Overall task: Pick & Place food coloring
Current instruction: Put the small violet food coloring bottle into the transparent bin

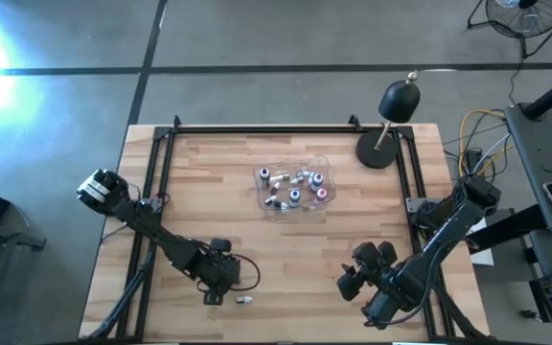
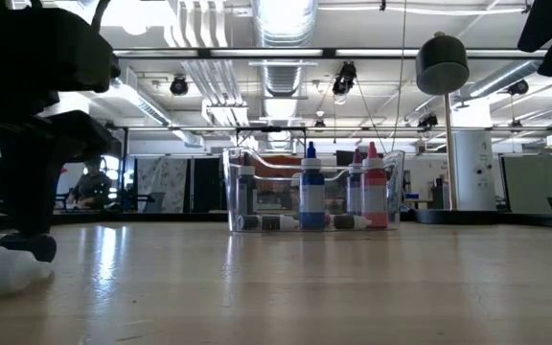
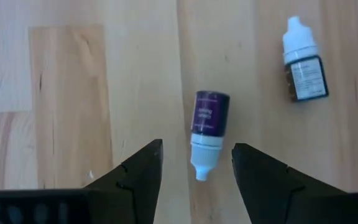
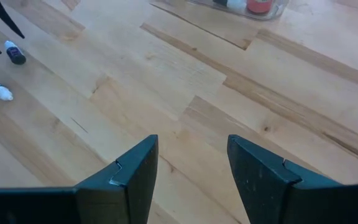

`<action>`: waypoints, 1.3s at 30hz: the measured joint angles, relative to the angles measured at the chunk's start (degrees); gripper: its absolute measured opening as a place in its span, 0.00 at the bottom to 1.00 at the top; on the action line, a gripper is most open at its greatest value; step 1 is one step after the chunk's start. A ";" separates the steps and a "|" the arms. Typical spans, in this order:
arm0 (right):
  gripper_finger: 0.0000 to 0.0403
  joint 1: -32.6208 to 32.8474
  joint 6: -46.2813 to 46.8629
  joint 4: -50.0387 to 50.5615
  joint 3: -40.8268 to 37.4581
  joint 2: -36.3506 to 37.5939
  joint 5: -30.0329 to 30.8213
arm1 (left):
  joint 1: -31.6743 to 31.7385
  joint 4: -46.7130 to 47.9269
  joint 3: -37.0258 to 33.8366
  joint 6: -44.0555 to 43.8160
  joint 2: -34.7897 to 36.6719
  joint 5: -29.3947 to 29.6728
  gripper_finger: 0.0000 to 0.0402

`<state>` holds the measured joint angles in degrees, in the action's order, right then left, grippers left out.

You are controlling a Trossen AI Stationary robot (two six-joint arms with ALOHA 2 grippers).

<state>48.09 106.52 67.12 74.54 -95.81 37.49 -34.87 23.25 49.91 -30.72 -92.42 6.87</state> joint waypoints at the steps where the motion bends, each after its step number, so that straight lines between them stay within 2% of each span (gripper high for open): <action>1: 0.46 0.00 0.00 -0.03 0.00 0.00 0.01 | -0.07 -0.82 -0.39 -0.44 0.00 0.24 0.43; 10: 0.46 -0.10 0.02 -0.01 0.00 0.00 -0.01 | -0.28 -1.13 -1.42 -0.01 0.00 5.67 0.43; 20: 0.46 -0.15 0.02 0.19 -0.16 0.00 0.01 | -0.26 -3.87 -1.55 3.81 -0.02 4.30 0.43; 24: 0.46 -0.15 0.04 0.18 -0.20 0.00 0.01 | -0.26 -2.02 -1.53 2.27 -0.02 3.00 0.43; 27: 0.46 -0.14 0.31 0.17 -0.20 0.00 0.00 | -0.07 0.95 -1.55 -4.62 -0.02 1.81 0.43; 30: 0.46 -0.12 0.36 0.17 -0.20 0.00 0.00 | 0.57 3.47 -1.32 -17.13 0.49 1.52 0.43; 35: 0.46 -0.12 0.48 0.17 -0.20 0.02 -0.02 | 1.05 0.99 -0.87 -40.63 1.51 2.26 0.43; 39: 0.46 -0.11 0.48 0.17 -0.20 0.02 -0.02 | 1.01 -1.98 -0.85 -52.08 1.17 2.21 0.43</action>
<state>47.98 107.00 67.29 74.35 -95.79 37.47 -33.87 21.26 49.06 -82.80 -91.25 9.08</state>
